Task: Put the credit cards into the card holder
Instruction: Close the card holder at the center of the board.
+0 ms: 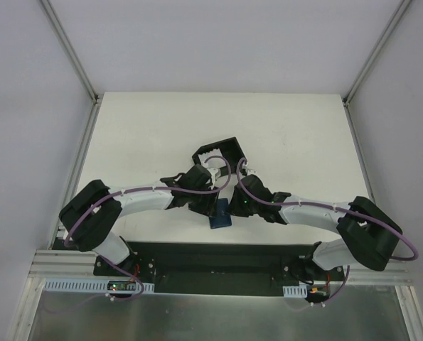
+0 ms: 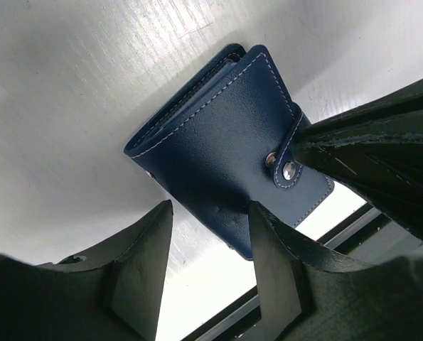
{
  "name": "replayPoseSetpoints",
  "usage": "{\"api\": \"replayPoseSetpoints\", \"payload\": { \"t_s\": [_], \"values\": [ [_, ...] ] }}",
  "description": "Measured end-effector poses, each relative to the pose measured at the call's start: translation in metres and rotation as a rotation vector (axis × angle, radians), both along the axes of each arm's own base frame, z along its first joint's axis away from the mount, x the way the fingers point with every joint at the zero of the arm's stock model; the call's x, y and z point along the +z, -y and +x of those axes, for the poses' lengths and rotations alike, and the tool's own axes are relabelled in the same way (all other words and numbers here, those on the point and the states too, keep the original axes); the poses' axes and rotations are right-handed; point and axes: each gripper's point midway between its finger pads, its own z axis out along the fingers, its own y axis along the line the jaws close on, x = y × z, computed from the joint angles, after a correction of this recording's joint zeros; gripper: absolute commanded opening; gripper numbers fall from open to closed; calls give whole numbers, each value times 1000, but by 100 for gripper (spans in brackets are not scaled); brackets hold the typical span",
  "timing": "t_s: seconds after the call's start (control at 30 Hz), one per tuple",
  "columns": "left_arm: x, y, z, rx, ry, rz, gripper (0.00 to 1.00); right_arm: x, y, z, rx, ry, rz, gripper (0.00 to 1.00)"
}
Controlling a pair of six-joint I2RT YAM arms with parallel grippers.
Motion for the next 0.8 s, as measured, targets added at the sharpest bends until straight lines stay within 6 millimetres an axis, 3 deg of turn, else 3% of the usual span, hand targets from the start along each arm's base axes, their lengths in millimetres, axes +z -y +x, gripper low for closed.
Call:
{"api": "replayPoseSetpoints", "payload": {
  "t_s": [0.53, 0.8],
  "values": [
    [-5, 7, 6, 2, 11, -14, 42, 14, 3, 2, -14, 31, 14, 15],
    [-5, 8, 7, 2, 14, -16, 42, 11, 6, 0, -14, 18, -2, 14]
  ]
}}
